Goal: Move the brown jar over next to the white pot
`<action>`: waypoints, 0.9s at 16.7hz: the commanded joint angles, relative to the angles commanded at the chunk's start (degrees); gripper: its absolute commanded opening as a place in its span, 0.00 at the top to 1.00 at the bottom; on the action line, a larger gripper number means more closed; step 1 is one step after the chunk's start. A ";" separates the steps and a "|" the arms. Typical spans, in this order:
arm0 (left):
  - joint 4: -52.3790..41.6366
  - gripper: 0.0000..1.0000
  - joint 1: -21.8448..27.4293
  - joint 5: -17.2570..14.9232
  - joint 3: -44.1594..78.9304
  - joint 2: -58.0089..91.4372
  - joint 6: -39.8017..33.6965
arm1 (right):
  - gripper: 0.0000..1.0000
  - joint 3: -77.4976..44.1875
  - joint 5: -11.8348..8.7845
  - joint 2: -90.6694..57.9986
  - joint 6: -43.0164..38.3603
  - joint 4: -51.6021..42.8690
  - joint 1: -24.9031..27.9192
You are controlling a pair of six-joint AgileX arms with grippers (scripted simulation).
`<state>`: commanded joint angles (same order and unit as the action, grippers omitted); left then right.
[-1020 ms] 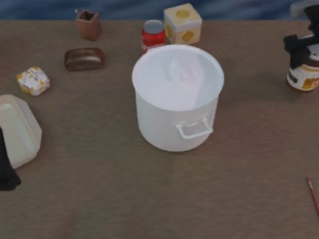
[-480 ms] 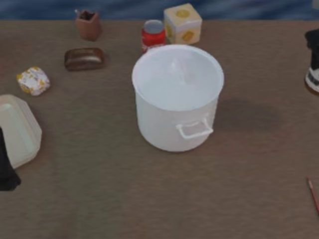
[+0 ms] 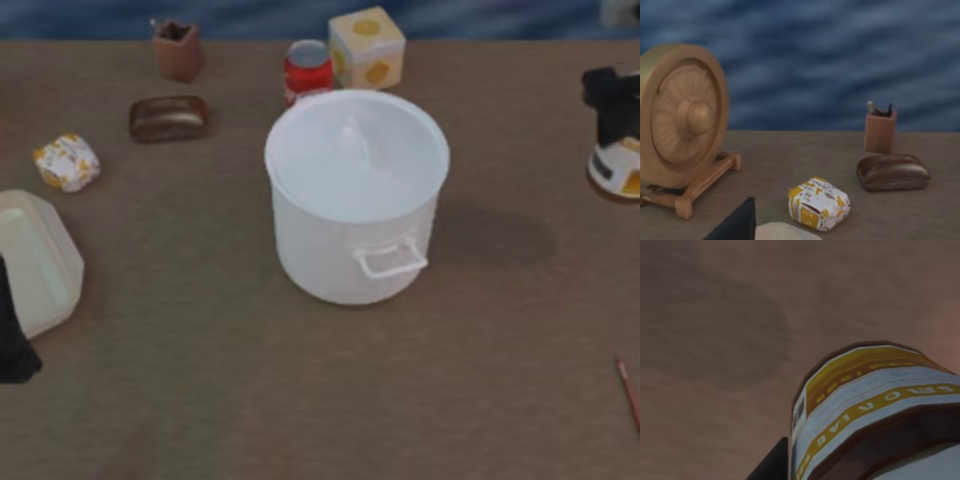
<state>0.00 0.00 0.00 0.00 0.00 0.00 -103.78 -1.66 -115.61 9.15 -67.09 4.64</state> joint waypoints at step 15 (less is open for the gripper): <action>0.00 0.00 0.00 0.00 0.00 0.00 0.00 | 1.00 9.17 5.03 0.12 -26.63 9.00 12.41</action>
<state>0.00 0.00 0.00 0.00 0.00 0.00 -94.61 3.37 -115.49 -17.49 -58.09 17.05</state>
